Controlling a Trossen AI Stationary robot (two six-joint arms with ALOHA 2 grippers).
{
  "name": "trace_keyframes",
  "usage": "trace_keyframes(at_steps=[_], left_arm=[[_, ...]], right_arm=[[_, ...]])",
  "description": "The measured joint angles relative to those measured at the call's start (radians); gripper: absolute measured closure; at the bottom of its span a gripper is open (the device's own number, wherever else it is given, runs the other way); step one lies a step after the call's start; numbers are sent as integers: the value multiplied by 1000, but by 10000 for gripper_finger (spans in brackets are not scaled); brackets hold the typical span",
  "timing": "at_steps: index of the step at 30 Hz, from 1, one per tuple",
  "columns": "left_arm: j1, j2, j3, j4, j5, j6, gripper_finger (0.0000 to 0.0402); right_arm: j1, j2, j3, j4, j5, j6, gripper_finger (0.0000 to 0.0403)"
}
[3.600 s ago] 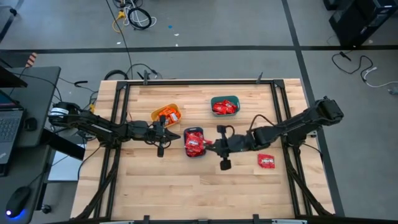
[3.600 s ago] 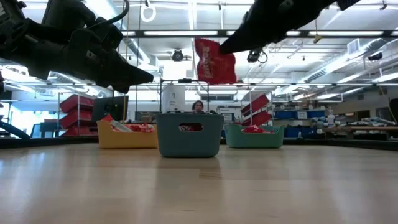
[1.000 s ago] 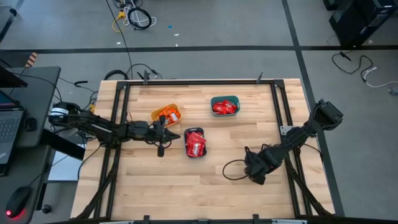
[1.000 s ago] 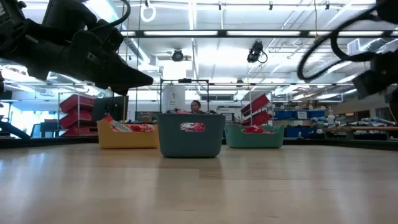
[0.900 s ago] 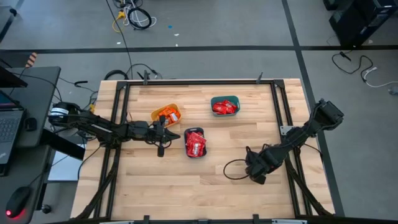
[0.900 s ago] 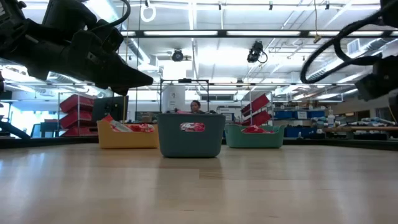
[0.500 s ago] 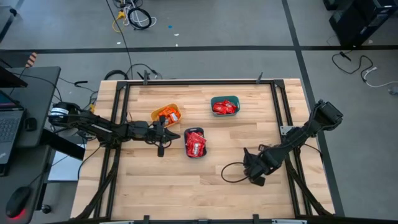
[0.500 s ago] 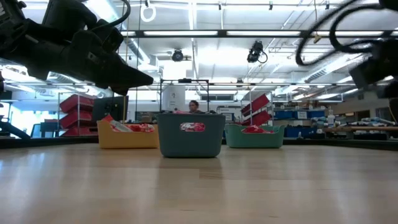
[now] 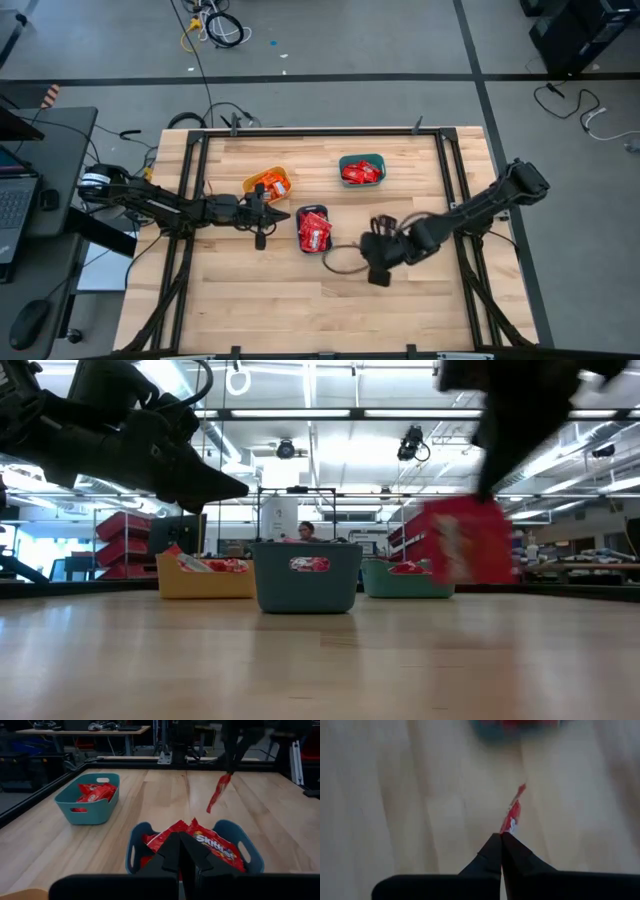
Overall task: Sort candy
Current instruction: Put the red candy into the blue bin
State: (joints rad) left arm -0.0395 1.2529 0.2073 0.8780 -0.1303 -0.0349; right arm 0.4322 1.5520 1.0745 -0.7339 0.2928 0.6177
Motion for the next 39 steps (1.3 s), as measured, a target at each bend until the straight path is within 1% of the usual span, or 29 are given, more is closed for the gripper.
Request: trace_keyframes(at_steps=[5,9,11,14,18,21,28,31,34,39], left_arm=[[0,0,0,0,0,0,399],[0,0,0,-1,0,0,399],[0,0,0,-1,0,0,399],[0,0,0,-1,0,0,399],[0,0,0,-3,0,2,399],[0,0,0,-5,-4,5,399],[0,0,0,-9,-27,6,399],[0,0,0,-9,-29,6,399],[0,0,0,-10,-29,7,399],[0,0,0,-9,-29,6,399]], right_arm=[[-81,0,61,209,3,-205,403],[-134,0,92,372,-6,-319,403],[-158,0,93,451,-57,-361,403],[-192,13,93,528,-132,-382,403],[-225,79,94,597,-162,-385,403],[-247,128,93,639,-159,-363,403],[-285,195,93,701,-141,-279,403],[-287,199,80,720,-101,-244,403],[-287,198,39,793,-90,-210,403],[-296,211,-9,835,-66,-158,403]])
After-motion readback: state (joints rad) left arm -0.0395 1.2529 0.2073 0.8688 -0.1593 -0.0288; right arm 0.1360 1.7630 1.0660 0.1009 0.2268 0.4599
